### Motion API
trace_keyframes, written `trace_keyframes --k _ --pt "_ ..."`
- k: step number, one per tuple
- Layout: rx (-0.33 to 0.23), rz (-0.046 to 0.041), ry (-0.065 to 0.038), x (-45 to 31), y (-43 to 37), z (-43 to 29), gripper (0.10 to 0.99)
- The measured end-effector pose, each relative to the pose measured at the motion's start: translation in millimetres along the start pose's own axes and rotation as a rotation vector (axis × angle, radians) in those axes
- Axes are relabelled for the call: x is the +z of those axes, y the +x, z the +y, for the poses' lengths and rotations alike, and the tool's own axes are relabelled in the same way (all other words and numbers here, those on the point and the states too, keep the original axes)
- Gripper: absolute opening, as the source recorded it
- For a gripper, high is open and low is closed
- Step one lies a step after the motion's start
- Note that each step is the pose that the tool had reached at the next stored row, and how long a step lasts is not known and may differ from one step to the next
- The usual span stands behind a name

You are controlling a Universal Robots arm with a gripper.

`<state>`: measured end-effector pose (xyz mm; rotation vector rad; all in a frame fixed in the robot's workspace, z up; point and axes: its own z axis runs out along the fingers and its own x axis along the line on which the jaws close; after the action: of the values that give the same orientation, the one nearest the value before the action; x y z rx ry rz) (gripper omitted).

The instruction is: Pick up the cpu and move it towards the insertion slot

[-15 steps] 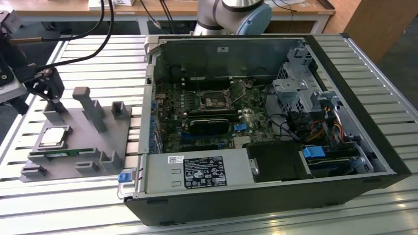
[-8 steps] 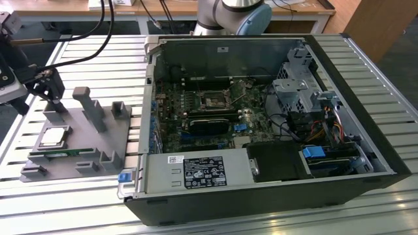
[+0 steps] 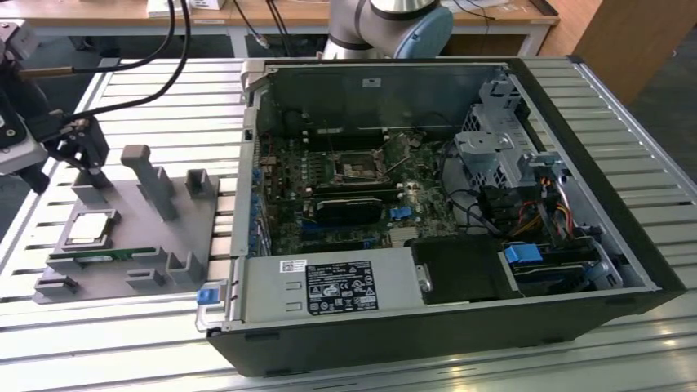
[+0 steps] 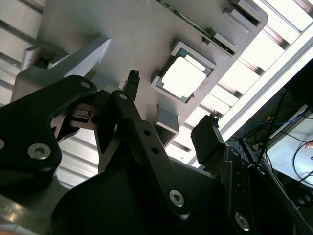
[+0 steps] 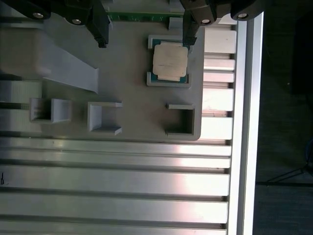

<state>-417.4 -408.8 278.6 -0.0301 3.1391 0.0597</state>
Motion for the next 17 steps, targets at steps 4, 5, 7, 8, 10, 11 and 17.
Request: trace_keyframes --k 4,5,7,8,10,11,17 --pt "0.000 -0.0001 0.000 1.8 0.1 -0.1 0.706" --pt "0.000 -0.0002 0.000 2.4 0.1 -0.1 0.706" --pt "0.000 -0.0003 0.000 4.0 0.3 -0.1 0.706" --pt "0.000 -0.0004 0.000 5.0 0.3 -0.2 0.706" --pt "0.000 -0.0012 0.000 7.3 0.7 -0.5 0.706" --pt "0.000 -0.0021 0.000 8.4 1.1 -0.7 0.706" --pt "0.000 -0.0054 0.000 15.6 4.4 -1.1 0.706"
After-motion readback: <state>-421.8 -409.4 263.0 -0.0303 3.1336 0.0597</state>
